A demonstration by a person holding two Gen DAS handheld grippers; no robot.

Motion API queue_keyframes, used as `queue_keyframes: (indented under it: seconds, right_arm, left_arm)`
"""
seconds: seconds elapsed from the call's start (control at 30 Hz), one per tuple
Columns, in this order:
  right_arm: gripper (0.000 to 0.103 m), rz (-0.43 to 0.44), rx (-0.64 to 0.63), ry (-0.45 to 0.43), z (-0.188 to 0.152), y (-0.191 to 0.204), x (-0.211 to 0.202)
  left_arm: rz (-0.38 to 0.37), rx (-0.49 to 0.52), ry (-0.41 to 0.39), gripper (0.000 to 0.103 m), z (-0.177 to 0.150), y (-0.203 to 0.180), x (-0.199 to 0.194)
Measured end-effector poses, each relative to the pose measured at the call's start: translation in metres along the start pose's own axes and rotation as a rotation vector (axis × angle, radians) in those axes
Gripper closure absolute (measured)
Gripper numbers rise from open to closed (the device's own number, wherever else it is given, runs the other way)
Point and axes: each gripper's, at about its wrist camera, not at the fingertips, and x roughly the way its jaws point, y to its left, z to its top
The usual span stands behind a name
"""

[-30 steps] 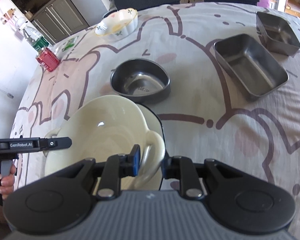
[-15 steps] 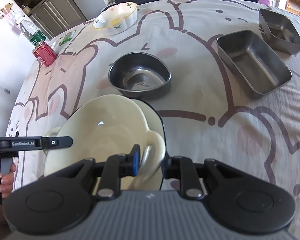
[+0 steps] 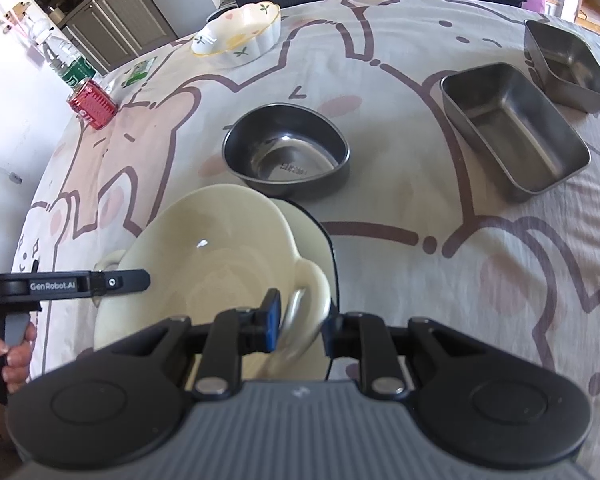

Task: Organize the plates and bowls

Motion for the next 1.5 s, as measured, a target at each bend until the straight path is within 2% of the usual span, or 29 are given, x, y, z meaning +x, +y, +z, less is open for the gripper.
queue_keyframes:
  seconds: [0.23,0.47,0.67,1.17,1.37,1.5]
  right_arm:
    - [0.078,-0.041,-0.046,0.009,0.0,0.006,0.005]
    - [0.078,-0.031,-0.042,0.007,-0.001,0.003,0.003]
    - [0.075,-0.084,-0.092,0.005,-0.002,0.01,0.005]
    - [0.07,-0.122,-0.122,0.014,-0.003,0.01,0.006]
    - [0.067,-0.181,-0.143,0.032,-0.004,0.013,0.012]
    - [0.067,-0.176,-0.138,0.026,-0.004,0.011,0.01]
  left_arm:
    - [0.047,0.081,0.005,0.065,0.0,-0.008,0.002]
    - [0.046,0.088,0.006,0.064,0.001,-0.007,0.002]
    - [0.054,0.11,0.002,0.065,0.0,-0.01,0.001]
    - [0.039,0.113,-0.003,0.065,-0.001,-0.01,-0.001]
    - [0.038,0.13,-0.009,0.064,-0.001,-0.013,-0.002]
    - [0.043,0.136,-0.009,0.064,0.0,-0.014,-0.002]
